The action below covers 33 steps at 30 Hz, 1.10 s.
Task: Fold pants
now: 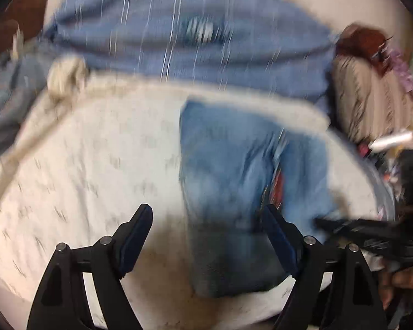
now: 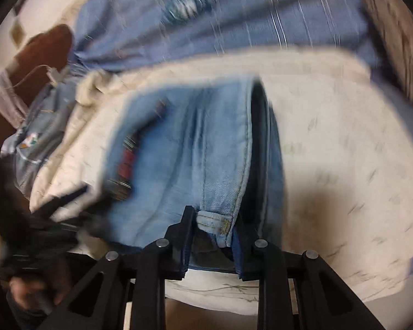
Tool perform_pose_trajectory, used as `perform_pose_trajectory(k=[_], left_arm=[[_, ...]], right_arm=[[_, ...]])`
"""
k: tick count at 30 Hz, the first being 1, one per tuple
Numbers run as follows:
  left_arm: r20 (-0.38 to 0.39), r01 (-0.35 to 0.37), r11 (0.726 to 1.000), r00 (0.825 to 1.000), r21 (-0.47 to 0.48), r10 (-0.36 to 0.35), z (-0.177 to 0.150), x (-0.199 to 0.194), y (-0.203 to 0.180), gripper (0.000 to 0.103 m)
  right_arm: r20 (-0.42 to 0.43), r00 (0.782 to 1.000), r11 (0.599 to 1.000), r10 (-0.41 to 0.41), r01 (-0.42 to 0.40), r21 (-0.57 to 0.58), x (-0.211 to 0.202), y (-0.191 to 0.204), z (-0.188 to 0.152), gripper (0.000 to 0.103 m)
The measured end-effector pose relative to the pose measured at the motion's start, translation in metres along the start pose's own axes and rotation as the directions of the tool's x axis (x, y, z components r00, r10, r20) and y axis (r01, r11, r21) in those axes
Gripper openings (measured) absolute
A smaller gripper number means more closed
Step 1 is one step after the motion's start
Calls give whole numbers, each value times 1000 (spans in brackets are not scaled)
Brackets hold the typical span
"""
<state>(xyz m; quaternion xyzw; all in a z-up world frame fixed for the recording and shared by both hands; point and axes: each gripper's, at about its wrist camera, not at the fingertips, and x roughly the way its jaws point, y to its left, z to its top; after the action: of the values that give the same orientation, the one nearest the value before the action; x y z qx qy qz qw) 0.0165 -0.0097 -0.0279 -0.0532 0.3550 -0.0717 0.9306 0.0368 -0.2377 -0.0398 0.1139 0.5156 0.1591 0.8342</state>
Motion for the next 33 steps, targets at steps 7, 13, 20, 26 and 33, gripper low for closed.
perform_pose_trajectory(k=[7,13,20,26,33], left_arm=[[-112,-119,984,985,134,135,-10,31,-23,84],[-111,-111,985,986,129,126,-10,28,-19,84],[-124,-67,992,989,103,79,-12,25,-16,84],[52,4,996,999,-86,0,10,-15,14,83],[-176,-88,996,981,-24,82,-3,38,-2,83]], right_arm=[[14,997,996,80,-81,33,-17,-14,3,48],[204,965,986,162,-166,-1,-79,6,38,61],[0,948,932,318,-313,180,29,-18,103,64],[-13,917,879,400,-379,288,53,-50,93,57],[54,952,946,302,-306,107,-1,-4,114,62]])
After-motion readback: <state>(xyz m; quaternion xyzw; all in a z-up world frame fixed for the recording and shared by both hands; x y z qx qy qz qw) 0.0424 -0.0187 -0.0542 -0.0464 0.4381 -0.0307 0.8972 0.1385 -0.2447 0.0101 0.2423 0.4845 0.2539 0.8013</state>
